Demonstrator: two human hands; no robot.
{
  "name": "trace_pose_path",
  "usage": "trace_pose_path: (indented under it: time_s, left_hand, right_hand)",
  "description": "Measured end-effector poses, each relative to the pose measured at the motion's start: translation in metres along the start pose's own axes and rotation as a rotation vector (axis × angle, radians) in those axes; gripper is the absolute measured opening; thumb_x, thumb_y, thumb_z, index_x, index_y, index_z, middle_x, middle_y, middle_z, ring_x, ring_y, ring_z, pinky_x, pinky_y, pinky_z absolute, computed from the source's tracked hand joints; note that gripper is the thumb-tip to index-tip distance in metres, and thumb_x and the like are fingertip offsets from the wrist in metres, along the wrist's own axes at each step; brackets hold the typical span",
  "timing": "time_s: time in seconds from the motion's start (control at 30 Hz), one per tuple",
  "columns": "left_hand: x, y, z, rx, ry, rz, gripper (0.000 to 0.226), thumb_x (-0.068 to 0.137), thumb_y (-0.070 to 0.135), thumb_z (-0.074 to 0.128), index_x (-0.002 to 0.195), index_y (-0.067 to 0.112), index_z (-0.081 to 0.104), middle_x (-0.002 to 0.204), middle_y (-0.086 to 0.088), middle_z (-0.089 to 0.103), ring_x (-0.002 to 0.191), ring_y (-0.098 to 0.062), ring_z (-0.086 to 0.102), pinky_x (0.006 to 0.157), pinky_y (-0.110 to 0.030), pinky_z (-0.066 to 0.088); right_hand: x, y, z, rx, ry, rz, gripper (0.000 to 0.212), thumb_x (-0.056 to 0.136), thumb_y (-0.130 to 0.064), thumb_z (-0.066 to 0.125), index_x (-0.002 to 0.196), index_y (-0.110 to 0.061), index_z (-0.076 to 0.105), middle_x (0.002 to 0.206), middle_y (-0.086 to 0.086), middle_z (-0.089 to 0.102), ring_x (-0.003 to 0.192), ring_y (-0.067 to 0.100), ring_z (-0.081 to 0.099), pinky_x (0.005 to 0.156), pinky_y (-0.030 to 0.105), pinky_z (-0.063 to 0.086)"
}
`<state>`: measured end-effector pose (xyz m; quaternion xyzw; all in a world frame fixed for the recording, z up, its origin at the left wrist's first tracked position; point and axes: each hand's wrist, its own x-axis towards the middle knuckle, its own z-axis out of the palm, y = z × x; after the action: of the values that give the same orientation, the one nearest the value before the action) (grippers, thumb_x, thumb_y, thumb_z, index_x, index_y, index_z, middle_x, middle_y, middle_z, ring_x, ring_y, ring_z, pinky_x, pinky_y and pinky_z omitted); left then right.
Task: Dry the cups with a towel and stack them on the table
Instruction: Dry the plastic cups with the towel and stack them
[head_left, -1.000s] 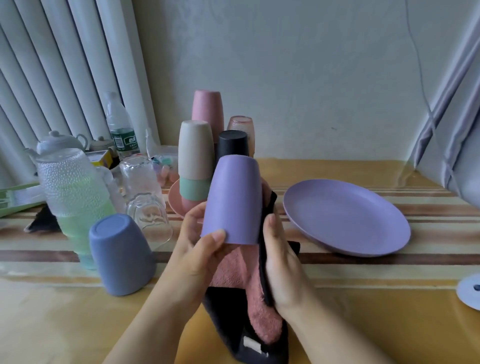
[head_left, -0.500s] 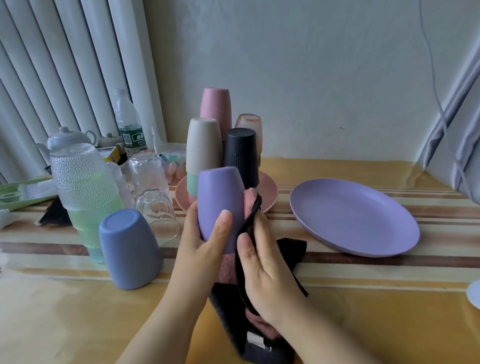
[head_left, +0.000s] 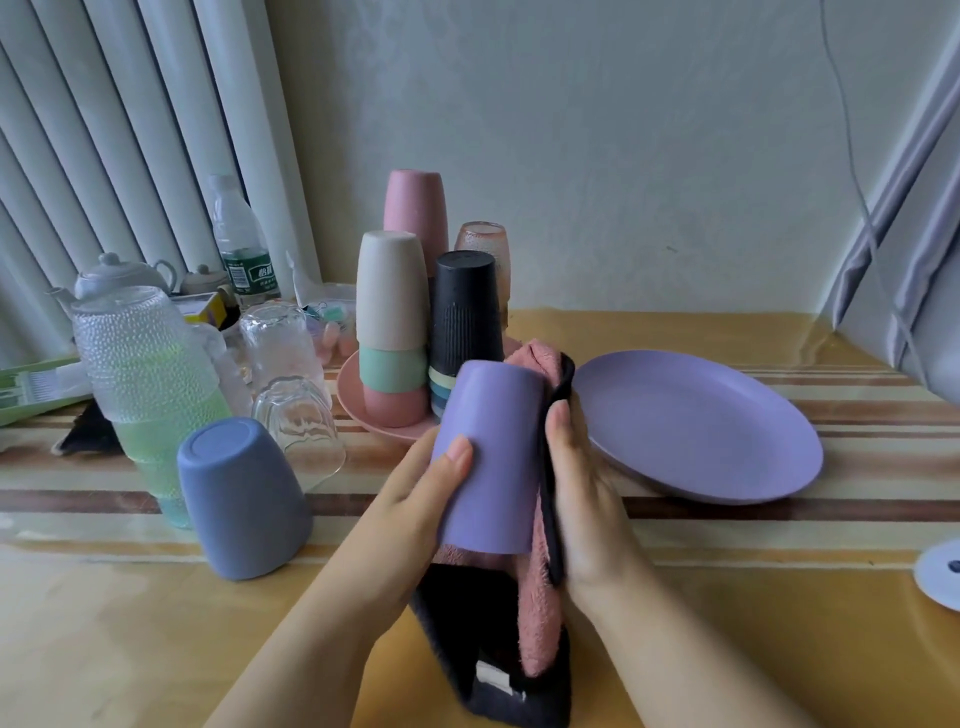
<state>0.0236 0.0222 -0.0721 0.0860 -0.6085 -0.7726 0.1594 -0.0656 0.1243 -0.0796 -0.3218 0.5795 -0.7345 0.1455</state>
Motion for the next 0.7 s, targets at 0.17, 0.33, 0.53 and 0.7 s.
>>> trace_pose_path:
  time_s: [0.17, 0.33, 0.53, 0.7]
  left_hand:
    - [0.007, 0.002, -0.018, -0.203, 0.076, -0.026, 0.089, 0.056, 0.06, 0.074, 0.13, 0.015, 0.052, 0.126, -0.007, 0.066, 0.116, -0.019, 0.062, 0.094, -0.036, 0.052]
    - [0.014, 0.0, -0.016, 0.119, 0.421, 0.207, 0.051, 0.074, 0.062, 0.067, 0.096, 0.02, 0.049, 0.091, 0.0, 0.062, 0.081, -0.006, 0.059, 0.068, -0.024, 0.052]
    - [0.01, -0.009, -0.006, 0.401, 0.472, 0.36, 0.024, 0.087, 0.055, 0.056, 0.103, 0.037, 0.059, 0.092, 0.029, 0.065, 0.084, 0.018, 0.058, 0.073, -0.009, 0.045]
    - [0.011, -0.012, -0.004, 0.445, 0.354, 0.309, 0.04, 0.081, 0.053, 0.065, 0.116, 0.045, 0.047, 0.111, 0.029, 0.059, 0.099, 0.02, 0.055, 0.077, 0.0, 0.041]
  right_hand:
    - [-0.009, 0.002, 0.013, -0.067, -0.127, -0.002, 0.061, 0.09, -0.058, 0.033, 0.146, -0.036, 0.025, 0.149, -0.027, 0.028, 0.138, -0.009, 0.021, 0.119, 0.027, 0.016]
    - [-0.009, -0.007, 0.009, -0.082, -0.118, -0.085, 0.038, 0.094, -0.039, 0.028, 0.129, -0.054, 0.021, 0.126, -0.058, 0.025, 0.128, -0.027, 0.017, 0.099, -0.004, 0.019]
    - [-0.005, 0.008, 0.019, -0.232, -0.06, -0.16, 0.038, 0.093, -0.043, 0.033, 0.13, -0.051, 0.023, 0.141, -0.041, 0.025, 0.134, -0.018, 0.018, 0.109, 0.008, 0.019]
    - [-0.005, 0.015, 0.024, -0.361, -0.014, -0.201, 0.051, 0.092, -0.045, 0.033, 0.142, -0.038, 0.022, 0.154, -0.012, 0.021, 0.141, -0.004, 0.016, 0.114, 0.015, 0.018]
